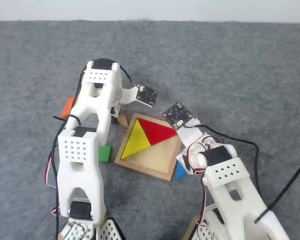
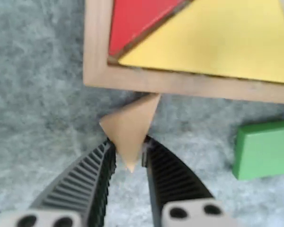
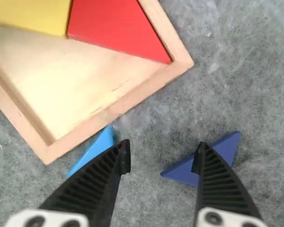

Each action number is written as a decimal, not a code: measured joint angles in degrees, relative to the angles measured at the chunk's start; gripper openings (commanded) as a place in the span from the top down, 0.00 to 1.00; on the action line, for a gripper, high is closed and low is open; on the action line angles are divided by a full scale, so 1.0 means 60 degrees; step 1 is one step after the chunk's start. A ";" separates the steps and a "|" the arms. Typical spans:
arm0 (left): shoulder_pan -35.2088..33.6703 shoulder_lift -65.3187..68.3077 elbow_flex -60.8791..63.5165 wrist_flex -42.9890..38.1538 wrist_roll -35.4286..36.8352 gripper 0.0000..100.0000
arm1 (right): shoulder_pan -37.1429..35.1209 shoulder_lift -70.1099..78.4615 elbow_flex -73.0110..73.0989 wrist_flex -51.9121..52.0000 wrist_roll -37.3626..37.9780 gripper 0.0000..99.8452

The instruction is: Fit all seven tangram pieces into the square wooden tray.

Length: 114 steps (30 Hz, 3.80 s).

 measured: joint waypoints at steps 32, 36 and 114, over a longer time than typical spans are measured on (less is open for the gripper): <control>0.0469 -0.1758 0.3121 -0.0029 0.2344 0.99 | 0.0337 0.0000 0.0000 0.0000 0.0015 0.78; 0.0527 -0.2520 0.4293 -0.1172 0.3604 0.99 | 0.1158 0.0000 0.0000 0.0000 -0.0264 0.78; 0.1275 -0.2388 0.3531 -0.3106 0.2740 0.75 | 0.1773 0.0000 0.0000 0.0000 -0.0410 0.78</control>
